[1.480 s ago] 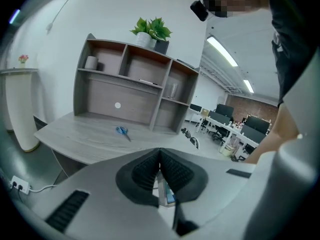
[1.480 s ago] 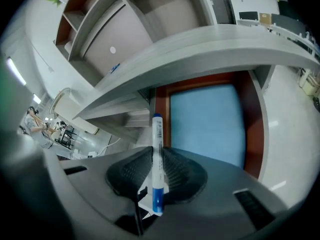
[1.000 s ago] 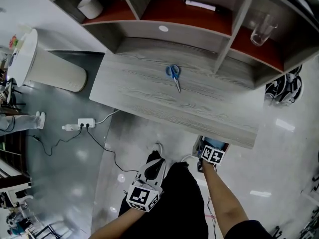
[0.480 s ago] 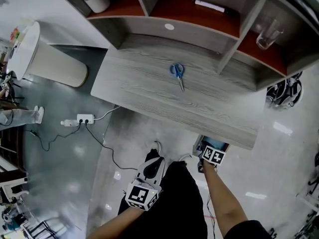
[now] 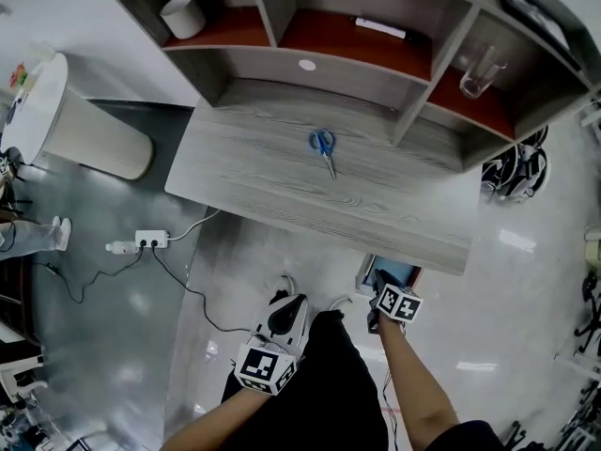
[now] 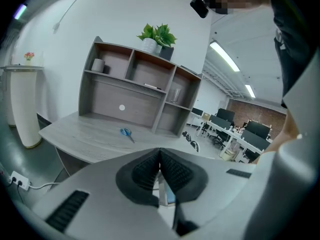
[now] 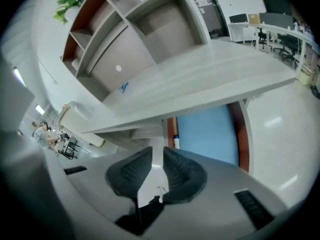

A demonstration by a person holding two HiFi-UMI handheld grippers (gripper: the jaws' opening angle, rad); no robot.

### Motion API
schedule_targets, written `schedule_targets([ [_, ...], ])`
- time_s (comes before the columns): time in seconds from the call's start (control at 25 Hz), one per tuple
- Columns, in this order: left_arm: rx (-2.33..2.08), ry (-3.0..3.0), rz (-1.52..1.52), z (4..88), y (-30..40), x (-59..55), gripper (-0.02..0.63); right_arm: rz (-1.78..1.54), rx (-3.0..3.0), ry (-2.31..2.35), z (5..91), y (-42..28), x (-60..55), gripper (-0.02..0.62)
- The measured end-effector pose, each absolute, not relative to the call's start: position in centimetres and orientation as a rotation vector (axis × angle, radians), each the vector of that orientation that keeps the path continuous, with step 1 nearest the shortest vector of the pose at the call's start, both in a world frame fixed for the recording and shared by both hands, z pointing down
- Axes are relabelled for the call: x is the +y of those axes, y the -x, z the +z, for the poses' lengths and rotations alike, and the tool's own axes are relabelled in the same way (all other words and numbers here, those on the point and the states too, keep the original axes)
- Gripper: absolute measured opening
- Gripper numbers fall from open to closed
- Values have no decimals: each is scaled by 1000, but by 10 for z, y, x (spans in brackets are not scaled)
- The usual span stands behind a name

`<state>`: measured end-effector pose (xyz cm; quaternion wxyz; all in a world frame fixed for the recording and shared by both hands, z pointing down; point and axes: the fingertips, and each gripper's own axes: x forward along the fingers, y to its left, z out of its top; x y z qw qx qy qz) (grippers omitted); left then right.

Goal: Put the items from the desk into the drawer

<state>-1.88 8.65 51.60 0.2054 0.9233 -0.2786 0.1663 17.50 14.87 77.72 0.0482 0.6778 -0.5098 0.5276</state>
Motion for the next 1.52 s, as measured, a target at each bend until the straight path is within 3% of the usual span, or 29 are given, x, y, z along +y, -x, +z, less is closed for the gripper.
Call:
schedule_targets([
  [0.44, -620, -2641, 391, 495, 20, 75, 14, 1315, -1642, -2217, 668, -147, 147, 29],
  [1.12, -453, -2735, 234, 428, 8, 54, 14, 614, -1858, -2430, 436, -112, 100, 26],
  [1.52, -435, -2810, 84, 378, 13, 29, 14, 383, -1848, -2442, 382, -62, 80, 26],
])
